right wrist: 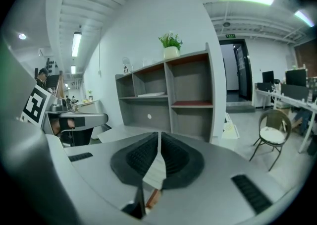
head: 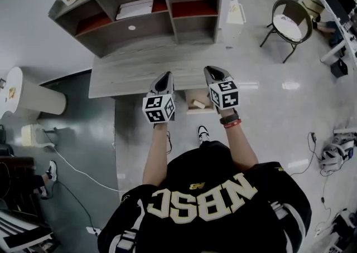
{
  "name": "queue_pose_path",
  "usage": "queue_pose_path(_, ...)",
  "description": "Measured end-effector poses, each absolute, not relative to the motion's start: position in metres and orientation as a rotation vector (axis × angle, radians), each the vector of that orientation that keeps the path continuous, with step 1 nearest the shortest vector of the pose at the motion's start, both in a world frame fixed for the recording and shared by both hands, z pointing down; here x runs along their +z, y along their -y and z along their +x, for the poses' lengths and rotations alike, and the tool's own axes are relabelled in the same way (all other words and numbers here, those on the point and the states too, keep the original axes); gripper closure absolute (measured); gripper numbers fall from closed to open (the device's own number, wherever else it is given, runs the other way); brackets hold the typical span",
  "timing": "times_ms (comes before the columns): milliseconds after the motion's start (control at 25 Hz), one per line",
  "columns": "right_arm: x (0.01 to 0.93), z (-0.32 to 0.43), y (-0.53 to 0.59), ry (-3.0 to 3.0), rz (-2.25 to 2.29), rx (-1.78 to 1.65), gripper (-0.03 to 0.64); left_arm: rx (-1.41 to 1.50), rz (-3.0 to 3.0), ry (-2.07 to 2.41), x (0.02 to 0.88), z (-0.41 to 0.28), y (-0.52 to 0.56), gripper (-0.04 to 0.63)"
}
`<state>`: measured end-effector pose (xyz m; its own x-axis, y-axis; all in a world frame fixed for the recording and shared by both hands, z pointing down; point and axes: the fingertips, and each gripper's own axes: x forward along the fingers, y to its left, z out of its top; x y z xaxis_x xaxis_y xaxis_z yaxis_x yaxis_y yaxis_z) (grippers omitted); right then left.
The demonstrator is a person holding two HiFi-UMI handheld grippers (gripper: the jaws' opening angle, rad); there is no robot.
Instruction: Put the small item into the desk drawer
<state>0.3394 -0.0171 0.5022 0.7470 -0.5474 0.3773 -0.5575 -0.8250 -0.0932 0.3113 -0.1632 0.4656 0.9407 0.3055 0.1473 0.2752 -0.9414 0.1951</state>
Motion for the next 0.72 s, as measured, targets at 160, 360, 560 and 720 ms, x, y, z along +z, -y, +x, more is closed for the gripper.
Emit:
queue_pose_path(160,0.473,0.345,0.015,0.910,2.938,0.527,0.600,0.186,2.939,-0.456,0.439,0.314,0.164,0.583)
queue_pose_path(360,0.442,0.345,0.016,0.909,2.960,0.420,0.607,0.129,2.946,-0.482,0.418,0.316,0.164,0.583)
queue_pose_path(560,0.413,0.343,0.021,0.913,2.963,0.321,0.608,0.041,2.972,-0.501,0.391,0.315,0.166,0.583)
queue_pose_path(720,0.394,0.343,0.019,0.890,2.972,0.247,0.609,-0.023,2.993,-0.514,0.371,0.313,0.167,0.583)
